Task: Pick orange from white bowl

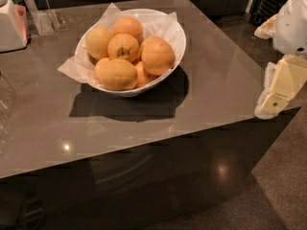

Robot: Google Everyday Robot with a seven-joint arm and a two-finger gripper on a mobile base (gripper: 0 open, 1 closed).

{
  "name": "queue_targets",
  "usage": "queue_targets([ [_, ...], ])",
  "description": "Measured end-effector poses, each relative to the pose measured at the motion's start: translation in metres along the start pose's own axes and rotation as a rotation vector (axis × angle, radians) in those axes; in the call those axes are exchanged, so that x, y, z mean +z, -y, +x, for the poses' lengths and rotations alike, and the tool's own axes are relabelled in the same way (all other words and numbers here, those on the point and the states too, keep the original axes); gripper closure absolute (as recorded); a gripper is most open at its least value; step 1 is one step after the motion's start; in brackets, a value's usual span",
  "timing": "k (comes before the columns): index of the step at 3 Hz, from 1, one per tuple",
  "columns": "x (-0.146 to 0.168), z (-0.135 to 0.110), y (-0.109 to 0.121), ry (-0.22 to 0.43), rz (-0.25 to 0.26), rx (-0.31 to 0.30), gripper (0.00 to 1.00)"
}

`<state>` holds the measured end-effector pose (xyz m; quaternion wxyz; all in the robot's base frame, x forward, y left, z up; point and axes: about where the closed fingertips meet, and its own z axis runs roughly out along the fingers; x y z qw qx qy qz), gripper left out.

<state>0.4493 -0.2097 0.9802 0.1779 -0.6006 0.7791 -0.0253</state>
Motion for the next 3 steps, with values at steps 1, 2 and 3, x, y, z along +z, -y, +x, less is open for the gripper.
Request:
queue_targets([
  [1, 0.0137, -0.0374, 0.0258, 0.068, -0.025, -0.01, 0.0],
  [2, 0.0131, -0.0409, 0.0289, 0.075, -0.017, -0.014, 0.0],
  [3, 0.0142, -0.0401, 0.0307, 0.094, -0.006, 0.015, 0.0],
])
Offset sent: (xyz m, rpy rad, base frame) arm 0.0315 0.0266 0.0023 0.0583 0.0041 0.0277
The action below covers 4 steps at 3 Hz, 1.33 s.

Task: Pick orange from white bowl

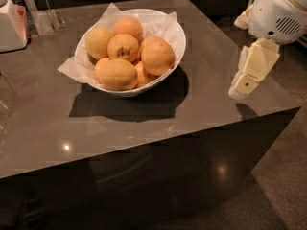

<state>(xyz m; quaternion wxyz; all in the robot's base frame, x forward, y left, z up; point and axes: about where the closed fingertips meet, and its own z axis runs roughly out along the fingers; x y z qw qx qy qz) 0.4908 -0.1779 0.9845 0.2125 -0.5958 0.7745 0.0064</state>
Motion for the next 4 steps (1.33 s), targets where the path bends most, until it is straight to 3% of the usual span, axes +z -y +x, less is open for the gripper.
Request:
queue_targets([
  [2, 0.034, -0.05, 0.049, 0.179, -0.018, 0.036, 0.0],
  [4, 0.041, -0.057, 0.044, 0.219, -0.035, 0.049, 0.0],
])
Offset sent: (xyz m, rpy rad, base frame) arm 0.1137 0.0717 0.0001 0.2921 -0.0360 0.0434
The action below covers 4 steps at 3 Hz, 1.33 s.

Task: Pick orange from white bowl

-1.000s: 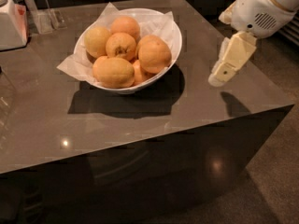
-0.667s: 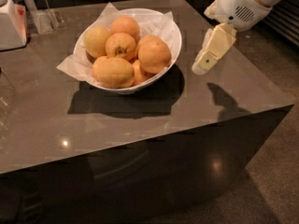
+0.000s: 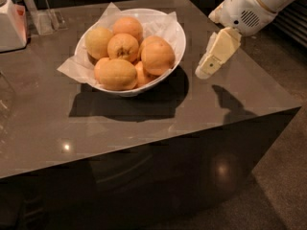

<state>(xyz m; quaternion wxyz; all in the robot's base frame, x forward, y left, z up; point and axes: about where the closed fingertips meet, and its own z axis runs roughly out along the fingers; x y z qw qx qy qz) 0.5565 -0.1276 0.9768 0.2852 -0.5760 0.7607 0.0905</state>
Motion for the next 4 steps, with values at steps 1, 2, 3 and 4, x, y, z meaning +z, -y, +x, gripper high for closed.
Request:
queue_targets([
  [1, 0.026, -0.021, -0.01, 0.049, -0.069, -0.009, 0.0],
  [2, 0.045, -0.046, -0.015, 0.077, -0.112, -0.039, 0.0],
  [3, 0.056, -0.068, -0.014, 0.092, -0.123, -0.062, 0.0],
  [4, 0.073, -0.075, -0.007, 0.094, -0.136, -0.043, 0.0],
])
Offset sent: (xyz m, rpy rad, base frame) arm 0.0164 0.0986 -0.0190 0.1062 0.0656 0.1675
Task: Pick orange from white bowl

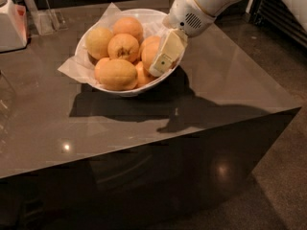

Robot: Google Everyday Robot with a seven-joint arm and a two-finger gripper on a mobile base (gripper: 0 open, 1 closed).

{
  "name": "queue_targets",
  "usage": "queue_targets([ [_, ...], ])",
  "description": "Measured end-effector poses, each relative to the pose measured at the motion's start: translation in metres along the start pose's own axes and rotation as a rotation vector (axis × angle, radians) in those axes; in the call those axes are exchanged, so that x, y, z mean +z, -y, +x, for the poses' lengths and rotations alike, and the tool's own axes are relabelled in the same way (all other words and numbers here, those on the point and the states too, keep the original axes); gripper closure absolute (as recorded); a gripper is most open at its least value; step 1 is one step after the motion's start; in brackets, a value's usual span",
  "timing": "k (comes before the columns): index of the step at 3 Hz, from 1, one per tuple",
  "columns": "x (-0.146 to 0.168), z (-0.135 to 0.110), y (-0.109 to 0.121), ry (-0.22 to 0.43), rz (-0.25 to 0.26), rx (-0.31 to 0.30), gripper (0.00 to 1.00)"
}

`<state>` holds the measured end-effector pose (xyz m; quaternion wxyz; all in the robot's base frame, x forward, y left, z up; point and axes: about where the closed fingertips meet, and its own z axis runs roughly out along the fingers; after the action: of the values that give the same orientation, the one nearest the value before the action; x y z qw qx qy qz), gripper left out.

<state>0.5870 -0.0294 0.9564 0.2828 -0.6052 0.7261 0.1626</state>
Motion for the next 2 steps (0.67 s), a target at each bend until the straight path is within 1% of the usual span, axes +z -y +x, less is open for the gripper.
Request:
queue_targets([
  [1, 0.0003, -0.0001, 0.0, 0.0, 0.0, 0.0, 0.19],
  [2, 0.0027, 0.0075, 0.0006, 0.001, -0.001, 0.026, 0.46],
])
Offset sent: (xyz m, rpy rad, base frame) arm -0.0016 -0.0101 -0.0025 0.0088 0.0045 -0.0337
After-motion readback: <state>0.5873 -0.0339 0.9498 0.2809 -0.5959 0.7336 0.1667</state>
